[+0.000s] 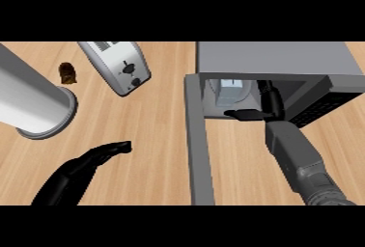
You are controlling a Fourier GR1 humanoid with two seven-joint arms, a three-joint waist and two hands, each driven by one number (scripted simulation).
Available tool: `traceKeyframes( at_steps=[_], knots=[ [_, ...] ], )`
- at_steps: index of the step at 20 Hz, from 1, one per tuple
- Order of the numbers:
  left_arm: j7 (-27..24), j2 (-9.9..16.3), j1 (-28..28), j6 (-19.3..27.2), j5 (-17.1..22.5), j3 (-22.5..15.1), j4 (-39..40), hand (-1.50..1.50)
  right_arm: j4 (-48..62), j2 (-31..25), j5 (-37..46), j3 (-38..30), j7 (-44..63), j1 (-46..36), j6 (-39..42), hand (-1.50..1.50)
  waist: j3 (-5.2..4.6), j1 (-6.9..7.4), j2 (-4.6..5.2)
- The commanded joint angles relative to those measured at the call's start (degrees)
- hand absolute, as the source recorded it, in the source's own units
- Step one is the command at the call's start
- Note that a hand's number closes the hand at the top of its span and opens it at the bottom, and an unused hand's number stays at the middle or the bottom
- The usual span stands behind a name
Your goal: Pick up the milk, place it into the microwave and close the microwave
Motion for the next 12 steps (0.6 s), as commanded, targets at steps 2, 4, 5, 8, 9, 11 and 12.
traceKeyframes(
  at_steps=[2,4,5,8,9,11,12],
  knots=[
    [-3.3,0.8,-4.8,-0.65,-6.01,-2.17,6.93,1.5,-3.25,3.76,-0.03,1.69,-3.36,5.17,0.4,-1.5,-0.1,-1.87,-0.74],
    [-2.15,0.2,-3.41,-0.68,-6.08,-3.82,6.69,1.5,-6.73,2.39,-0.38,2.77,-3.3,8.08,3.09,-1.5,-0.1,-1.86,-0.84],
    [2.6,-0.98,-6.84,-0.11,-4.93,-4.7,6.68,1.5,-8.36,2.25,-0.25,3.48,-1.35,7.94,4.06,-1.5,-0.12,-2.52,-1.03],
    [-0.43,-1.47,-5.51,0.52,-6.26,-5.32,10.05,1.5,-14.32,3.37,-0.47,5.57,-1.21,15.03,6.37,-1.5,-0.19,-3.25,-1.34],
    [0.0,-1.85,-4.65,4.76,-10.62,-10.42,7.12,1.5,-16.8,1.95,-0.87,5.94,2.27,13.24,7.04,-1.5,-0.14,-2.37,-1.12],
    [-2.66,-1.04,-9.81,3.43,-13.27,-6.68,14.82,1.5,-20.23,2.9,-0.53,7.15,0.11,19.54,7.33,-1.5,-0.19,-3.43,-1.22],
    [-0.21,-1.09,-11.23,2.12,-12.54,-7.86,14.92,1.5,-21.91,2.2,-0.34,7.69,-1.67,21.97,8.32,-1.5,-0.17,-3.44,-1.17]
  ],
)
